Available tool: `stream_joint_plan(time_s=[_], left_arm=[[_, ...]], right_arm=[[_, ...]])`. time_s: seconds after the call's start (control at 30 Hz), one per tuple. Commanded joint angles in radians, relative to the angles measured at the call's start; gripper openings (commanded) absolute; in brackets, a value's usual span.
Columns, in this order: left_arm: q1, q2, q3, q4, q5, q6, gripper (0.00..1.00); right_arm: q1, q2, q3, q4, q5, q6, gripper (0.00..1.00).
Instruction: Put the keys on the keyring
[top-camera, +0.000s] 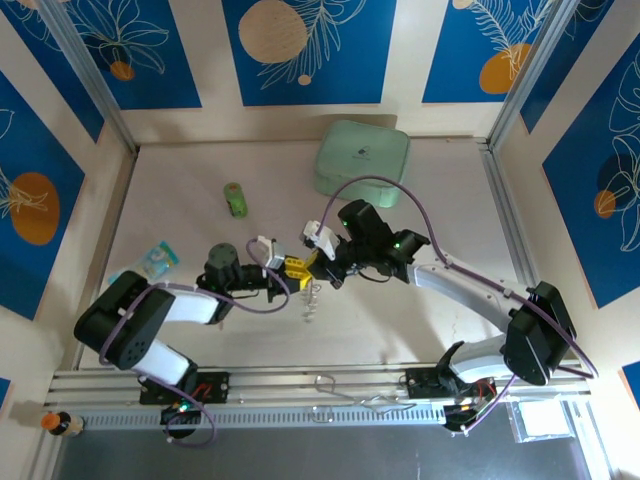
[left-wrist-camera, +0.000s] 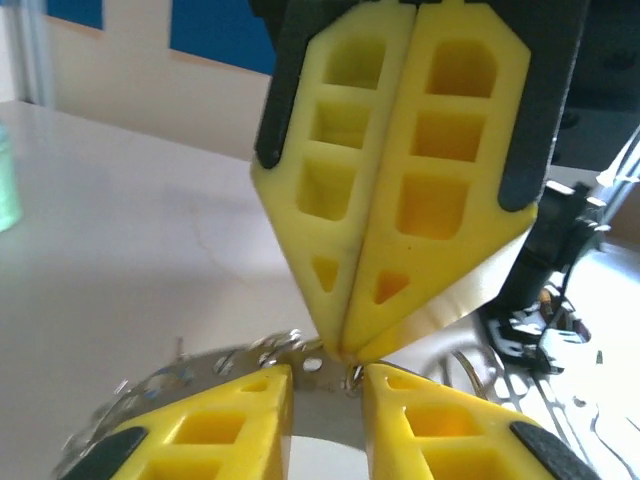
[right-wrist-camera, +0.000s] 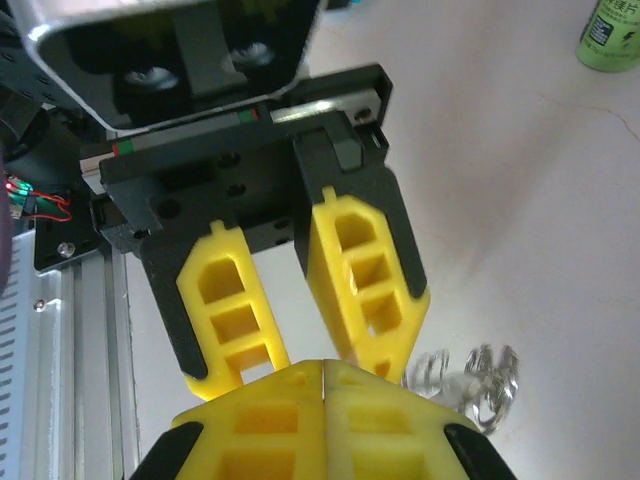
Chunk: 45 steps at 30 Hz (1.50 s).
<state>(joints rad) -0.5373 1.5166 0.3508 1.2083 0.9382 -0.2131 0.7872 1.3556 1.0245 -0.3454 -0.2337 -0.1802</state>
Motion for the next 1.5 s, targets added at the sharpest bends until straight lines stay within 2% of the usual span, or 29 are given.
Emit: stream_joint_plan(time_s=[0.0, 0.1, 0.2, 0.33, 0.37, 0.4, 0.47, 0.57, 0.67, 0.73, 0.87, 0.97, 1.2, 1.33, 1.47], left_arm=[[-0.017, 0.017, 0.028, 0.143, 0.1, -0.03, 0.21], [-0.019, 0.009, 0.034, 0.139, 0.104, -0.027, 0.13], [-0.026, -0.005, 0.037, 0.137, 0.109, -0.027, 0.0], [-0.03, -0.033, 0.028, 0.129, 0.1, -0.018, 0.0], [-0.03, -0.043, 0.024, 0.123, 0.092, -0.012, 0.0], [-0.03, -0.054, 0.019, 0.115, 0.081, -0.004, 0.0], [-0.03, -0.083, 0.008, 0.103, 0.047, 0.023, 0.0], [-0.032, -0.143, -0.009, 0.069, -0.021, 0.101, 0.0], [-0.036, -0.211, -0.021, -0.009, -0.096, 0.237, 0.0], [-0.044, -0.263, -0.011, -0.128, -0.146, 0.344, 0.0], [-0.094, -0.382, 0.033, -0.467, -0.273, 0.652, 0.0], [-0.114, -0.438, 0.04, -0.562, -0.336, 0.795, 0.0], [-0.118, -0.499, 0.058, -0.662, -0.349, 0.884, 0.0], [-0.121, -0.509, 0.08, -0.734, -0.345, 0.893, 0.0], [-0.126, -0.512, 0.153, -0.901, -0.353, 0.865, 0.0]], right_arm=[[0.015, -0.045, 0.003, 0.046, -0.057, -0.027, 0.0], [0.02, -0.044, 0.007, 0.043, -0.056, -0.03, 0.0], [0.027, -0.036, 0.008, 0.046, -0.062, -0.031, 0.0], [0.028, -0.04, 0.008, 0.056, -0.057, -0.014, 0.0], [0.021, -0.053, 0.005, 0.065, -0.057, 0.004, 0.03], [0.008, -0.073, -0.001, 0.076, -0.071, 0.026, 0.18], [-0.029, -0.135, -0.043, 0.137, -0.113, 0.076, 0.36], [-0.103, -0.268, -0.194, 0.334, -0.177, 0.145, 0.46], [-0.128, -0.39, -0.395, 0.57, -0.145, 0.08, 0.46], [-0.117, -0.443, -0.489, 0.656, -0.09, -0.007, 0.46], [-0.087, -0.473, -0.482, 0.54, 0.01, -0.104, 0.41], [-0.067, -0.472, -0.473, 0.504, 0.034, -0.148, 0.38], [0.014, -0.455, -0.46, 0.465, 0.069, -0.311, 0.28], [0.061, -0.441, -0.421, 0.432, 0.127, -0.364, 0.27], [0.094, -0.406, -0.36, 0.369, 0.208, -0.392, 0.24]])
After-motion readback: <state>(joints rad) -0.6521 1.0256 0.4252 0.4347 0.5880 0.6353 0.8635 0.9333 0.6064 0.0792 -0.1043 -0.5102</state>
